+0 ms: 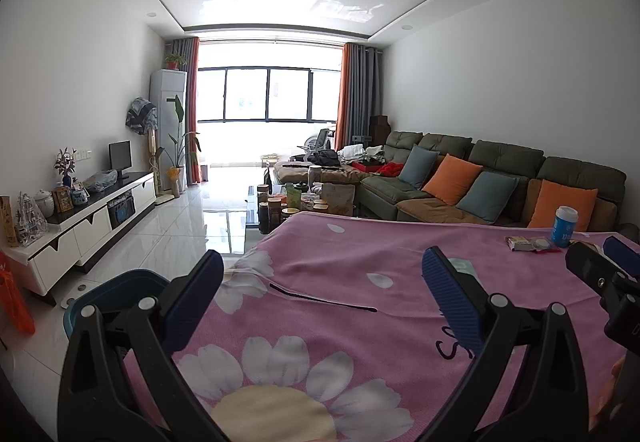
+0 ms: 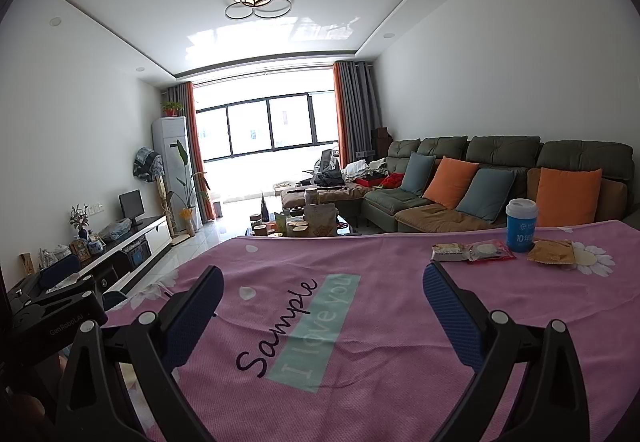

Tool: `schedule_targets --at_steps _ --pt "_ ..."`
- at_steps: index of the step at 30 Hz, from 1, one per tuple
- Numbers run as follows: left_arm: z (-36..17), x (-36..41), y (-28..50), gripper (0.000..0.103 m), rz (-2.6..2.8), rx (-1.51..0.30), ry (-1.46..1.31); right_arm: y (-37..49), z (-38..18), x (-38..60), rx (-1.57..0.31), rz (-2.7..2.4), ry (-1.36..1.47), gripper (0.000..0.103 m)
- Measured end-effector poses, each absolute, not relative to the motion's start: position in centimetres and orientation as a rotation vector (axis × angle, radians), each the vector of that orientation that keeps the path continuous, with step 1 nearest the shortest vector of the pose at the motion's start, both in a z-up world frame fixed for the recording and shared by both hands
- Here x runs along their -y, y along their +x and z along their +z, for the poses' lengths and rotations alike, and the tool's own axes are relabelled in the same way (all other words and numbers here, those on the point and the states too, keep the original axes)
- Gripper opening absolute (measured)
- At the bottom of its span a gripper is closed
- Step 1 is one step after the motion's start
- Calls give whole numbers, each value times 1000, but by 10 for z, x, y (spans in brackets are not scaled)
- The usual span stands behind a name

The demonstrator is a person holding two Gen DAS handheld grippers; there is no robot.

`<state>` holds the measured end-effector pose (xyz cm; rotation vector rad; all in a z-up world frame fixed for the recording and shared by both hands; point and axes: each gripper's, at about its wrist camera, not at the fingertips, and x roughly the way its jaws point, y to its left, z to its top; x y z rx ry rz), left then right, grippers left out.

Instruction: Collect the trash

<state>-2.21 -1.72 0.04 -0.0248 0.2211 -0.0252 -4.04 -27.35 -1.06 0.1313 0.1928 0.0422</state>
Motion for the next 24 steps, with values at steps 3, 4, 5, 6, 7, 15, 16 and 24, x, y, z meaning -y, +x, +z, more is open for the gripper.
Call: schedule_targets --at_steps 3,4,5,6,7,15,16,24 --pt "1 18 -21 98 -24 -220 -26 -41 -10 274 -193 42 131 96" --pt "1 18 -21 98 -24 -219 -27 -41 -10 274 -193 43 132 96" --pt "1 18 -22 98 -22 -219 -25 -41 -10 274 -192 43 132 96" --pt "1 19 -21 98 -22 -219 -25 -41 -10 274 -192 43 132 96" --pt "2 19 -21 98 -22 -219 -26 -41 -10 274 -193 42 132 96" --pt "1 19 -21 98 -18 -218 -25 -41 -10 274 -191 43 132 96" --pt "2 19 -20 98 -16 -218 -26 -41 -10 274 -193 43 132 96" --pt "2 21 -19 98 -15 -217 -25 -41 -10 274 -191 42 133 96"
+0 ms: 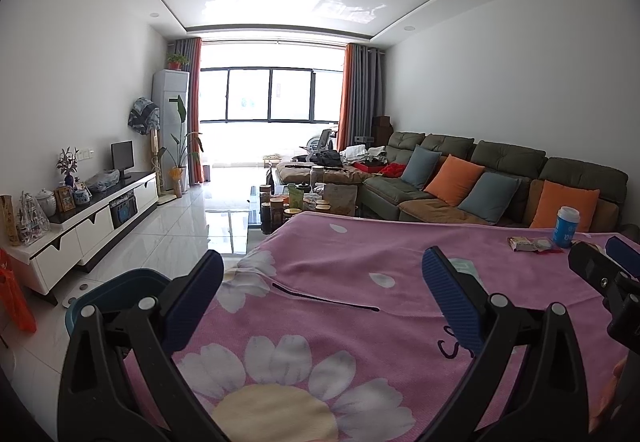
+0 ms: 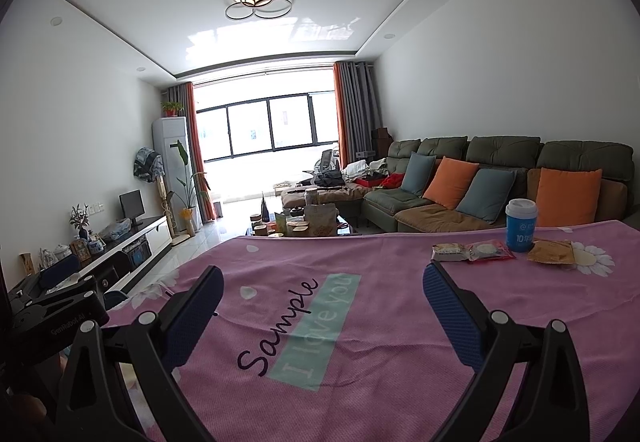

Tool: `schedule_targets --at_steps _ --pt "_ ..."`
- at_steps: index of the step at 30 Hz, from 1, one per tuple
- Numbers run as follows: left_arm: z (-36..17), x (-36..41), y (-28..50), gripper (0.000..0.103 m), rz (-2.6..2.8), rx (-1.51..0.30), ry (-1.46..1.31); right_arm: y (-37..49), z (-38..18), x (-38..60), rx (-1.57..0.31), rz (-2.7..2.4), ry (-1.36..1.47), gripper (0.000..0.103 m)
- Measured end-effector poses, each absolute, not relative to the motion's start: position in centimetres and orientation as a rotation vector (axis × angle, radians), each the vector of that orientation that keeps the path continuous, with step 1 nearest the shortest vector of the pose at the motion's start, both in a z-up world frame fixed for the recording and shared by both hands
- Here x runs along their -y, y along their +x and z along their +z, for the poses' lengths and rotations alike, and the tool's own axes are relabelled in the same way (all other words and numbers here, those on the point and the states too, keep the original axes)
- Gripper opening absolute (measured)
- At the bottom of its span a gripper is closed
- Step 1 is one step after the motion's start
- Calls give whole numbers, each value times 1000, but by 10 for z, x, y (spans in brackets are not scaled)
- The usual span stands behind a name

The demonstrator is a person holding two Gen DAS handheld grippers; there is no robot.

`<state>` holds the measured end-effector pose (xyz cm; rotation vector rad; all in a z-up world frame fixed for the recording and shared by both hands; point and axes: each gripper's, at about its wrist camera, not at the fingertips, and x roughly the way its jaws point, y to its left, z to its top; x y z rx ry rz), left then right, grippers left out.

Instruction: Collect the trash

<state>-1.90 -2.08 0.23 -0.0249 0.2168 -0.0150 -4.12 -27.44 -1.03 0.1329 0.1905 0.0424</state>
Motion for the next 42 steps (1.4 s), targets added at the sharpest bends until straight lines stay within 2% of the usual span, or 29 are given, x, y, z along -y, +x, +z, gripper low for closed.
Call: schedule_targets --at_steps 42 --pt "-1 22 -25 98 -10 -217 -24 -43 -8 275 -188 38 126 96"
